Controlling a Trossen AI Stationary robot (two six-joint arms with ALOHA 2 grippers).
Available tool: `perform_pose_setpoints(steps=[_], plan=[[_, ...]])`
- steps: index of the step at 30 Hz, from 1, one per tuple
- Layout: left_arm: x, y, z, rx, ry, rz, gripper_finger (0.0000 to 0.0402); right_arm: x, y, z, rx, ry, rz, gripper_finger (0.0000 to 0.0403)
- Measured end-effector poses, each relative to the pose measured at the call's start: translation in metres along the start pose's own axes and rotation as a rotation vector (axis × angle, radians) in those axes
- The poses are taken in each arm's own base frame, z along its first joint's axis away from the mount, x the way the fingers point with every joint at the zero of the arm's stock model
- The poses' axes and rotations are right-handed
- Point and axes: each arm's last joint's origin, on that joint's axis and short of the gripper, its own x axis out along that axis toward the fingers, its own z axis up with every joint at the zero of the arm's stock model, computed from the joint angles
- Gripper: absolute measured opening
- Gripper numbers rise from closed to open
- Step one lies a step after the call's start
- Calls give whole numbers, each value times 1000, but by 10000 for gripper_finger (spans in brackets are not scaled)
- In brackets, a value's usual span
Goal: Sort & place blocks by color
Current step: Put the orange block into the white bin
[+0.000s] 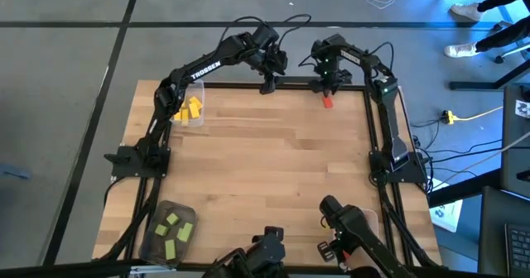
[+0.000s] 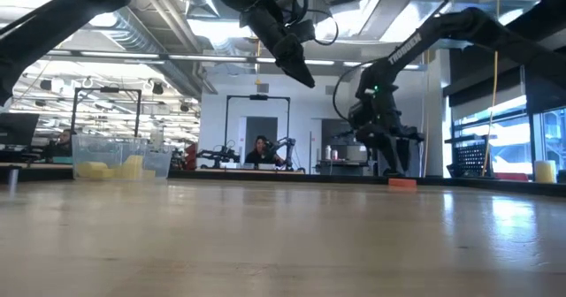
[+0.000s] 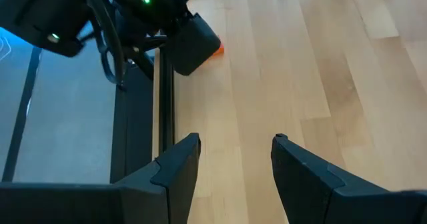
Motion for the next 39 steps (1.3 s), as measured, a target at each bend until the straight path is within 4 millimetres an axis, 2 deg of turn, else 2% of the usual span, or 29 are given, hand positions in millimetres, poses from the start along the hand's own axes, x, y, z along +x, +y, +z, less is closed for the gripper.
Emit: perform_pose_setpoints(steps=[7, 16, 23, 39], plan=[[0, 1, 0, 1, 8, 15, 176, 15, -2, 7, -29, 39, -37, 168], [0, 1, 0, 1, 16, 29, 176, 14, -1, 7, -47, 36, -26, 168], [0, 1, 0, 1, 16, 29, 176, 14, 2, 8, -77, 31, 76, 168], [0, 1, 0, 0, 16, 29, 176, 14, -3, 11, -31, 0, 50, 168]])
